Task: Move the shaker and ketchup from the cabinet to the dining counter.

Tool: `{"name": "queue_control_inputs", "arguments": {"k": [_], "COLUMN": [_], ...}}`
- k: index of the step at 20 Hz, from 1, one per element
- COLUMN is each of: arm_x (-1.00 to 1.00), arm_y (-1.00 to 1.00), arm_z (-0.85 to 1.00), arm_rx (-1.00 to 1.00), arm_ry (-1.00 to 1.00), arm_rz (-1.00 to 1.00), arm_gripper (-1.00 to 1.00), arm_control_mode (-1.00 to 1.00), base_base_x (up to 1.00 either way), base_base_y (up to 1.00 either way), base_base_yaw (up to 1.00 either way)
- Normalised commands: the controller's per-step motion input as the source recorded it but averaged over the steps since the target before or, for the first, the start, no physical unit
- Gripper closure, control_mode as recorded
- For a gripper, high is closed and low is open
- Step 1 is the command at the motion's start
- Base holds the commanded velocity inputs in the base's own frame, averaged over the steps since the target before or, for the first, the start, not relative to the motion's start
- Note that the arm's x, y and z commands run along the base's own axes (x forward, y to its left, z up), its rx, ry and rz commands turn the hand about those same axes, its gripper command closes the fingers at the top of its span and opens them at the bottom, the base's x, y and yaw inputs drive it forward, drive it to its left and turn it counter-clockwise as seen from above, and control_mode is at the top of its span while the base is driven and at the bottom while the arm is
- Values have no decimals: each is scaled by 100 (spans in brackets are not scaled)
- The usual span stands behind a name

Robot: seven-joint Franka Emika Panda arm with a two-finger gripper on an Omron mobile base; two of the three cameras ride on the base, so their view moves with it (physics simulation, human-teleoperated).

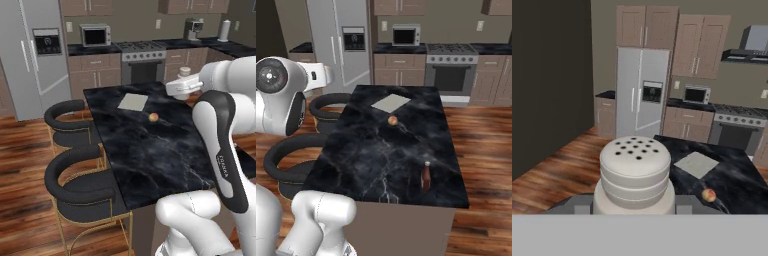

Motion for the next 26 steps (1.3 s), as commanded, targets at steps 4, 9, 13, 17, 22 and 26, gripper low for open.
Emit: {"name": "queue_control_inputs", "arguments": {"k": [4, 9, 13, 17, 22, 26], "arm_x": [0, 0, 0, 0, 3, 59], "arm_y": [0, 0, 0, 0, 0, 25], "arm_z": [0, 0, 0, 0, -5, -46], "arm_rx": [0, 0, 0, 0, 0, -2], "arm_ry": [0, 0, 0, 0, 4, 13], "arm_rz": [0, 0, 0, 0, 0, -2], "arm_gripper": [100, 100, 100, 100, 100, 100], "arm_control_mode": [100, 100, 100, 100, -100, -100], "base_base_x": [43, 4, 0, 0, 0, 0], "base_base_y": [34, 1, 0, 0, 0, 0], "base_base_yaw": [0, 0, 0, 0, 0, 0]}}
